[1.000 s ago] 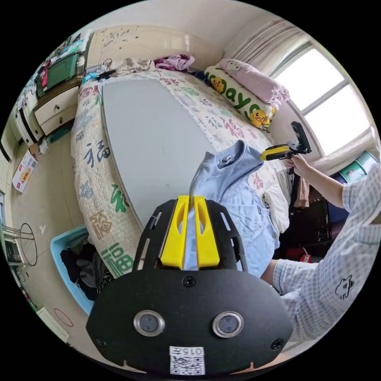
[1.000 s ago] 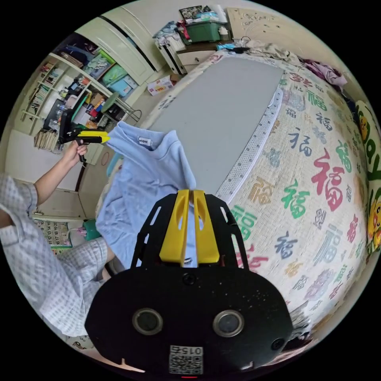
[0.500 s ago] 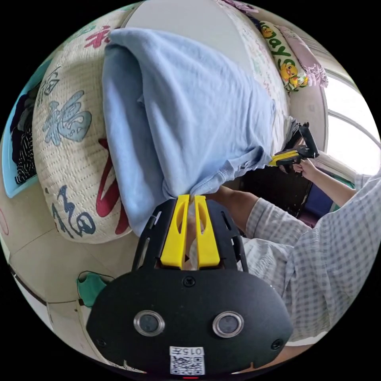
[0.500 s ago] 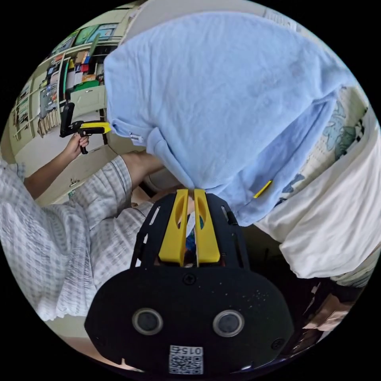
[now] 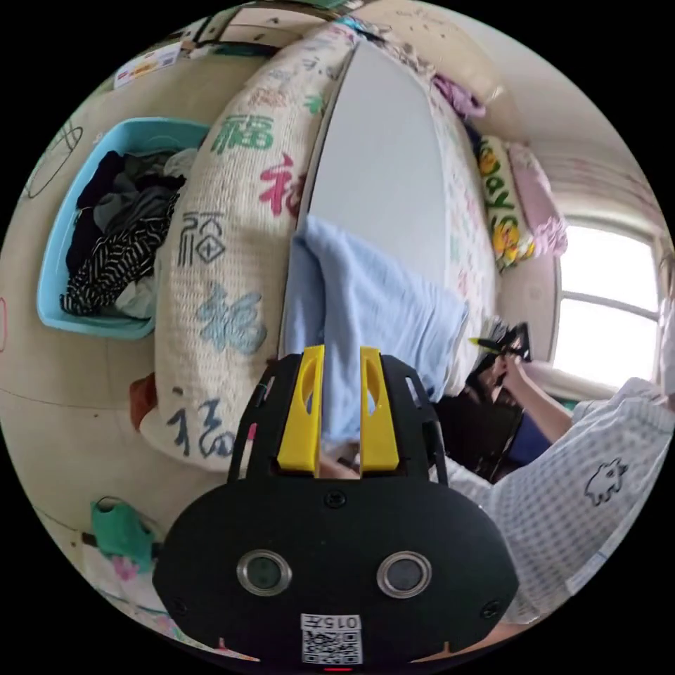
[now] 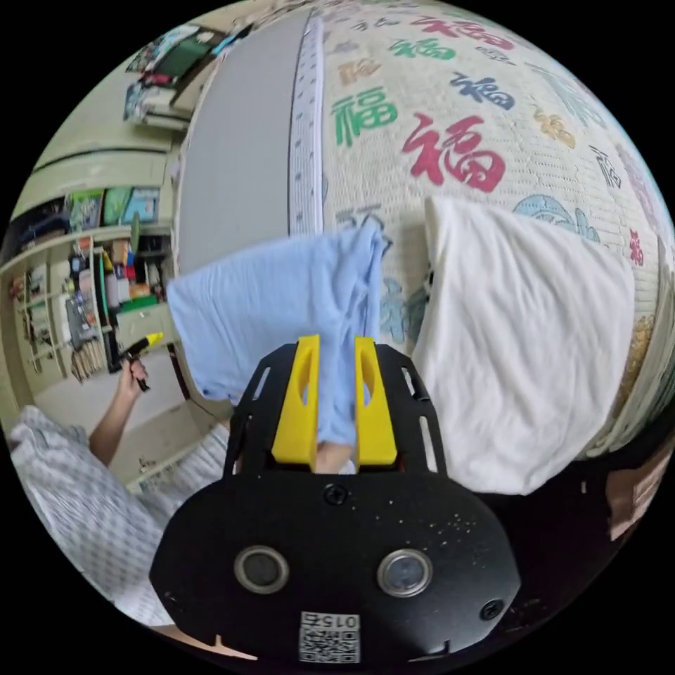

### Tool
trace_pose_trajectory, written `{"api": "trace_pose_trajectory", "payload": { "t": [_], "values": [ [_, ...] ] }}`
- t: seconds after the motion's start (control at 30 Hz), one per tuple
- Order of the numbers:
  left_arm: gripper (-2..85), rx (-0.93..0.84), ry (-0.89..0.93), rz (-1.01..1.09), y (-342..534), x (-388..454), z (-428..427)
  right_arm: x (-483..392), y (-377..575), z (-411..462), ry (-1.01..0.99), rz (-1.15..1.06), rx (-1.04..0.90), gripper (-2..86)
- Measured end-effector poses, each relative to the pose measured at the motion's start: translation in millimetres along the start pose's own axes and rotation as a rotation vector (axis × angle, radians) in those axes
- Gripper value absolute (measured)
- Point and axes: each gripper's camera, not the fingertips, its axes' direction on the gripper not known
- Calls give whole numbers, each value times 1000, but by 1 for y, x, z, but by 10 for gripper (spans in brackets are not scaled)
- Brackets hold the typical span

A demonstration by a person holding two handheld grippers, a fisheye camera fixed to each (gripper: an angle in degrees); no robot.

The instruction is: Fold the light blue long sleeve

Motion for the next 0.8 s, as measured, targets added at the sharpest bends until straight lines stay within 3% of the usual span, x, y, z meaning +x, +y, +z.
{"api": "trace_pose_trajectory", "payload": {
  "t": [0.07, 0.13, 0.3, 0.37, 0.53, 0.63, 0.8],
  "values": [
    [76, 165, 146, -59, -21, -23, -2, 10, -38, -17, -121, 75, 85, 116],
    [82, 208, 185, -107, -34, -41, 5, 14, -60, -22, -164, 109, 99, 119],
    [71, 116, 202, -112, -62, -57, 34, 10, -94, -38, -269, 163, 85, 56],
    [8, 54, 225, -93, -72, -62, 41, -8, -99, -51, -198, 138, 71, 26],
    [-5, 122, 280, -80, -90, -73, 16, -33, -100, -88, -145, 120, 102, 11],
    [6, 54, 220, -90, -83, -76, 9, -39, -100, -98, -148, 131, 66, 9],
    [98, 23, 136, -140, -38, -89, 12, -53, -91, -107, -135, 121, 58, 7]
  ]
}}
